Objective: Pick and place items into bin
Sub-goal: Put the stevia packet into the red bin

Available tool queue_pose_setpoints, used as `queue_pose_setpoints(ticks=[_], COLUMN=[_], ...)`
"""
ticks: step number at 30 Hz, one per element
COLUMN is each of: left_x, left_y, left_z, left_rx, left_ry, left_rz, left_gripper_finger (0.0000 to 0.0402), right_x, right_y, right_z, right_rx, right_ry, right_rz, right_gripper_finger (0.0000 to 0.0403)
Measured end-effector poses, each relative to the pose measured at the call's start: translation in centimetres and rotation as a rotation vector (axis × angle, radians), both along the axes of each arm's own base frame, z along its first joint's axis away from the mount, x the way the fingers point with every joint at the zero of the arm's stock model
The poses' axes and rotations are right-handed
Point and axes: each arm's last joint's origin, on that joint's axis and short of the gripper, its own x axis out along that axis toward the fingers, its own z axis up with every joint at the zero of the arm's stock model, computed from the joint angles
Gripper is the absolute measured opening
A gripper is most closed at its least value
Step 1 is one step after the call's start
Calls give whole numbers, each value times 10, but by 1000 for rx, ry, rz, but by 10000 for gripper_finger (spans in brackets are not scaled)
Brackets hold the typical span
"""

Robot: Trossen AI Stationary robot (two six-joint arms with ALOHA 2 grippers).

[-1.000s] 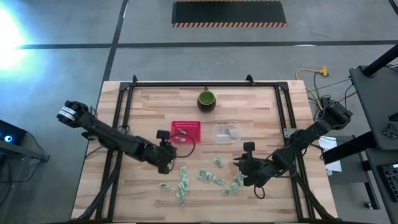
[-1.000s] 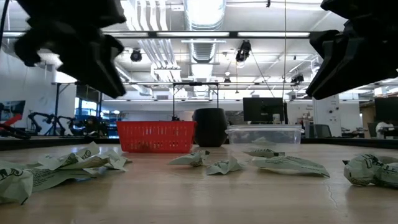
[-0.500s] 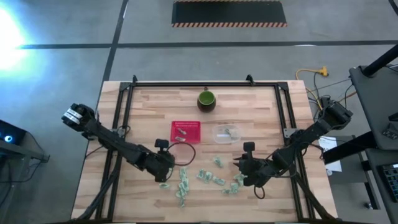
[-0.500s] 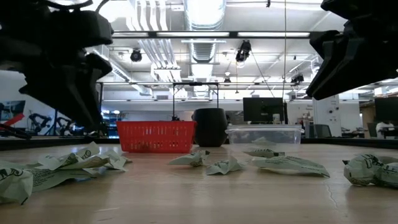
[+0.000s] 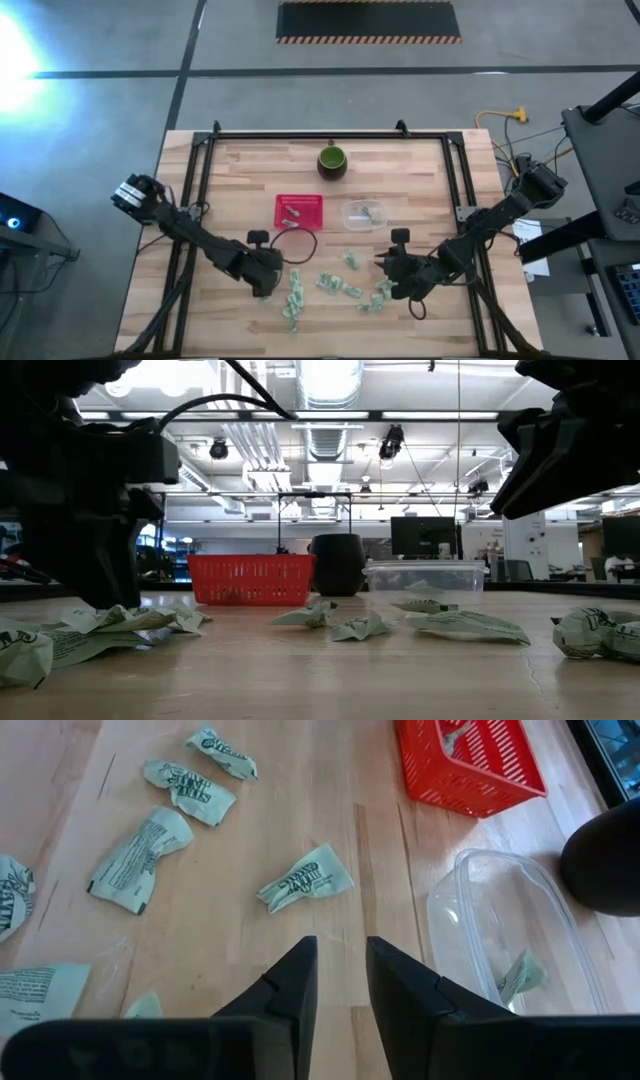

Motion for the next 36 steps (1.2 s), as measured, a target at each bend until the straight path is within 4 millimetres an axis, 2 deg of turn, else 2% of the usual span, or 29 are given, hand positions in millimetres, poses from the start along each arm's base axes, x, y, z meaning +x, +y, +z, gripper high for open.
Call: queue_pose_setpoints(ticks=[6,13,16,27,36], left_x=[1,1,0,-6,-2], left_y=[0,0,1,5,6], left_z=[0,1,3,34,21], left_rx=[16,168,211,-2,-7], left_ry=[8,30,37,-128,-90], left_rz=[-45,-314,-361,-37,21], left_gripper_finger=[97,97,97,97,108], right_x=[0,0,0,1,1], right_y=[0,0,0,0,0], right_z=[0,0,0,0,1], right_rx=[3,-1,-1,1,2], right_ry=[-4,-3,-3,-7,-9], right_rz=[0,3,4,2,3], right_gripper_finger=[70,72,75,68,77])
